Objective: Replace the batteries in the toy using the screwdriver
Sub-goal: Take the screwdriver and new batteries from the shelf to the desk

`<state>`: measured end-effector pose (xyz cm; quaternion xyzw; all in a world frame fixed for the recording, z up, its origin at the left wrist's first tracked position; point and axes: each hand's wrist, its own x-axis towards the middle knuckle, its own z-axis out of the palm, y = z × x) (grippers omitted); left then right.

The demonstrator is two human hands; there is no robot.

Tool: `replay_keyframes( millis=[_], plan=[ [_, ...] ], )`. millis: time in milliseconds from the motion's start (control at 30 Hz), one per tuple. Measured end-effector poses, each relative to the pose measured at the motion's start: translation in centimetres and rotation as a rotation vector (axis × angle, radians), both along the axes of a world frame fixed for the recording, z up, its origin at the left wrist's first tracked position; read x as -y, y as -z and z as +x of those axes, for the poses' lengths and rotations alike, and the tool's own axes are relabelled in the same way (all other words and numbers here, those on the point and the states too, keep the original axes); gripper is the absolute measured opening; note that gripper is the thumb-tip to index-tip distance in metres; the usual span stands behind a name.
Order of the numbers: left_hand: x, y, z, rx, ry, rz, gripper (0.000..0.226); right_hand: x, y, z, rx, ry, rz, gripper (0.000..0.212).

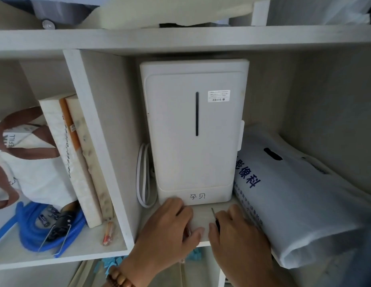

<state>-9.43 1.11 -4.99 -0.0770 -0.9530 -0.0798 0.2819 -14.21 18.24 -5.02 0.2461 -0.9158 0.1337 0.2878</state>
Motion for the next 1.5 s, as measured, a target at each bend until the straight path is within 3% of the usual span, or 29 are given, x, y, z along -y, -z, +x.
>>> replay_keyframes(
  millis=[467, 633, 833, 1100, 1500],
  plan=[
    [0.1, 0.7, 1.1, -0.135, 0.021, -0.016, 0.031, -0.1, 0.6, 0.2, 0.077, -0.055, -0.034, 0.034],
    [-0.2, 0.0, 1.8, -0.168, 0.033, 0.047, 0.029, -0.4, 0.4, 0.8, 0.067, -0.112, -0.161, 0.032],
    [-1.1, -1.4, 4.9, -0.196, 0.044, 0.068, 0.027, -0.4, 0.6, 1.7, 0.237, -0.312, -0.363, 0.02],
    [2.2, -2.9, 14.6, -0.159, -0.209, 0.07, 0.029, 3.9, -0.3, 6.7, 0.39, -0.49, -0.371, 0.011],
    [9.2, -4.4, 37.6, -0.262, -0.61, 0.022, 0.03, 16.4, -2.6, 24.4, 0.339, -0.888, -0.284, 0.018]
  ],
)
